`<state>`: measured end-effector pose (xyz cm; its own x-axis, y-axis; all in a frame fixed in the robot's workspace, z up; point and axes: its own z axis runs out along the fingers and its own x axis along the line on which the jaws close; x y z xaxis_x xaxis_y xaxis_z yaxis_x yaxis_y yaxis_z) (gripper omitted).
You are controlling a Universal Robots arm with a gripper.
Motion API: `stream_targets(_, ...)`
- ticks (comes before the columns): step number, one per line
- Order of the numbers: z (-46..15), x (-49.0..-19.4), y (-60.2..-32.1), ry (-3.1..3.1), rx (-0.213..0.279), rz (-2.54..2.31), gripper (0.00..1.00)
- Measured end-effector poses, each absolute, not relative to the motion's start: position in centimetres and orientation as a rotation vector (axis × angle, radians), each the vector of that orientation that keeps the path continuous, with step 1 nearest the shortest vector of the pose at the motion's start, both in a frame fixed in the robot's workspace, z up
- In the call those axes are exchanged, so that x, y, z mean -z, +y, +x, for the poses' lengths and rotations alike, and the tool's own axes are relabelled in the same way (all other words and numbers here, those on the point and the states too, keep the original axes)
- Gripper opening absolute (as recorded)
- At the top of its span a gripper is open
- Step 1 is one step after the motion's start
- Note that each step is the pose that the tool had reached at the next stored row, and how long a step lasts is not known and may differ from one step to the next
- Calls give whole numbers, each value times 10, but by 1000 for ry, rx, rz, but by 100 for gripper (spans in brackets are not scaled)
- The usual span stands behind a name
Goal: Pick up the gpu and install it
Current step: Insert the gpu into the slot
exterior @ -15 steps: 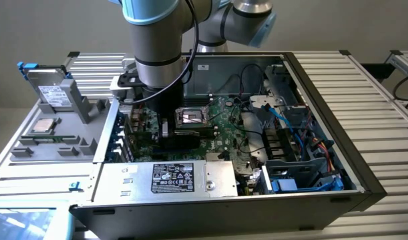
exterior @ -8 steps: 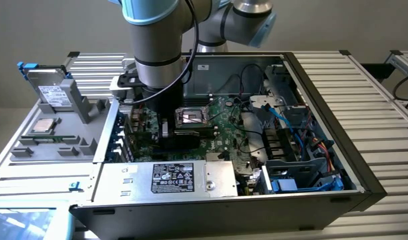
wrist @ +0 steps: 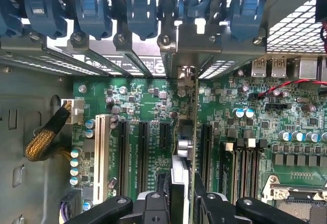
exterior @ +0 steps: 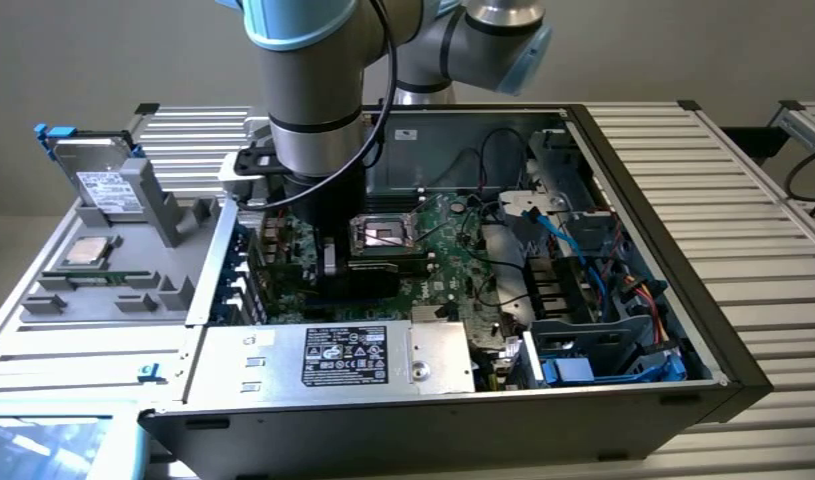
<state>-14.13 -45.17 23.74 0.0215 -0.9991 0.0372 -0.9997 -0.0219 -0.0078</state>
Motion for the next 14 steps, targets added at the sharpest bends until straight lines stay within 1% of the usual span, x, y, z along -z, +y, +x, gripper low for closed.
stream_targets(14, -142, -237, -452, -2180, -49, 2232, 29)
